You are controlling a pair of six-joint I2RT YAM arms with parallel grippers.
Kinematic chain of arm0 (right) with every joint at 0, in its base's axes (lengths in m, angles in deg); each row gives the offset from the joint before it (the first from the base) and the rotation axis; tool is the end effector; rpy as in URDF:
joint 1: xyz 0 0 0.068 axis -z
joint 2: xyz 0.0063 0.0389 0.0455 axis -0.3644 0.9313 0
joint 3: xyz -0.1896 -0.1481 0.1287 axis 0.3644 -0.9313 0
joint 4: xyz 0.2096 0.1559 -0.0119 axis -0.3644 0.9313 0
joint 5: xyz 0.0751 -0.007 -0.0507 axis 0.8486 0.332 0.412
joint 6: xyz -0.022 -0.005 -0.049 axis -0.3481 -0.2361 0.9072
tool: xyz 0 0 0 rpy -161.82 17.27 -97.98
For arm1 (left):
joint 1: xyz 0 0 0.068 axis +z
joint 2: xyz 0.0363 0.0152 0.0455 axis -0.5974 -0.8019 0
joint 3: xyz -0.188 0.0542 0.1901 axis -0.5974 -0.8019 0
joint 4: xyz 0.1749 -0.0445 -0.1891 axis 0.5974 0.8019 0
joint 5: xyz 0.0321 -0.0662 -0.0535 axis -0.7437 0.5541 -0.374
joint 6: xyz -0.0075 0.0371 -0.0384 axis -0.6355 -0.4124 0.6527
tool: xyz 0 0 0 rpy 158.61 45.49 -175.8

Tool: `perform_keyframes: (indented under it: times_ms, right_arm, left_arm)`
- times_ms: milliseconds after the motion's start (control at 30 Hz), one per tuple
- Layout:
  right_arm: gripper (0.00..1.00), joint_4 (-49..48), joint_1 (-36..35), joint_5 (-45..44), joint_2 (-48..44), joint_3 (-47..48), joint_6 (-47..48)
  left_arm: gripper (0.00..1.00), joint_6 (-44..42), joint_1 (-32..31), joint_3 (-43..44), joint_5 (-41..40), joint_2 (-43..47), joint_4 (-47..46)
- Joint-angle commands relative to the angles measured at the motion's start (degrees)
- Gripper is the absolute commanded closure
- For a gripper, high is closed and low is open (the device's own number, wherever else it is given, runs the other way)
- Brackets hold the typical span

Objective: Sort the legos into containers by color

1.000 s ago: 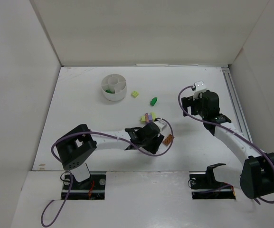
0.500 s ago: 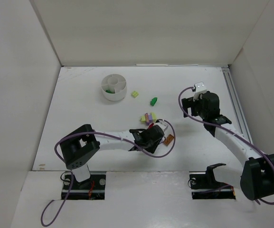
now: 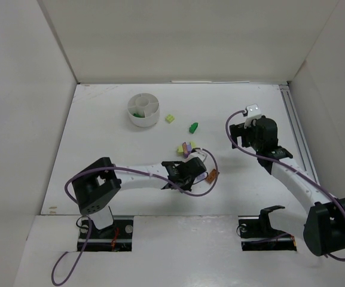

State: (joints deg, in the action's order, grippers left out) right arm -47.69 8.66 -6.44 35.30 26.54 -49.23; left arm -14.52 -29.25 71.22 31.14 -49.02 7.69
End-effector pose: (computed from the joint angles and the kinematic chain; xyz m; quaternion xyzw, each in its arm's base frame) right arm 0.2453 0.0547 0.2523 -0.1443 0.8391 0.0157 0.5242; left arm 0.1440 -0.3014 0.1771 0.2844 0.8995 -0.1426 0.2996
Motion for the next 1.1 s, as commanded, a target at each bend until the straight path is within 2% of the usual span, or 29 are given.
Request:
perform_keyframes:
  times_ms: [0, 200, 367, 400, 500, 533, 633, 667, 767, 900, 1067]
  right_arm:
    - [0.0, -1.08, 0.41, -0.65, -1.82, 0.11, -0.81]
    - [0.0, -1.08, 0.41, -0.13, -2.88, -0.42, -0.28]
    - [0.0, -1.08, 0.41, -0.13, -2.88, -0.42, -0.28]
    - [0.0, -1.08, 0.41, 0.4, -2.88, -0.42, 0.24]
    - [0.0, -1.08, 0.41, 0.4, -2.88, -0.42, 0.25]
    - [0.0, -1.08, 0.41, 0.4, -2.88, -0.42, 0.77]
    - [0.0, -1.61, 0.41, 0.4, -2.88, -0.42, 1.3]
    - [0.0, -1.61, 0.41, 0.4, -2.88, 0.1, 1.3]
    - [0.0, -1.61, 0.93, -0.13, -2.88, 0.11, 1.3]
    - [0.0, -1.61, 0.93, -1.36, -2.35, 0.64, 1.3]
    - [0.0, -1.61, 1.46, -2.5, -0.34, 3.18, 1.83]
  left_arm:
    - [1.0, -0.77, 0.36, 1.82, -0.55, 3.51, 1.12]
    - [1.0, -0.16, 2.29, 0.41, -2.21, 4.12, 1.2]
    - [1.0, -0.16, 7.12, 0.41, -7.13, 10.26, -0.63]
    - [1.0, -0.16, 8.96, 0.41, -7.14, 11.14, -1.43]
    - [1.0, -1.91, 19.58, 1.55, -6.53, 13.78, -6.76]
    - [1.0, -2.44, 25.01, 2.25, -5.91, 15.27, -8.62]
    - [1.0, -3.23, 32.33, 4.97, -5.03, 15.81, -14.26]
    - [1.0, -3.23, 36.53, 6.11, -5.03, 15.81, -14.27]
    - [1.0, -2.71, 42.27, 11.56, -5.03, 12.04, -14.27]
    - [1.0, -1.31, 45.7, 16.75, -7.23, 7.03, -15.5]
    - [1.0, 0.54, 48.88, 18.69, -3.62, 4.3, -18.83]
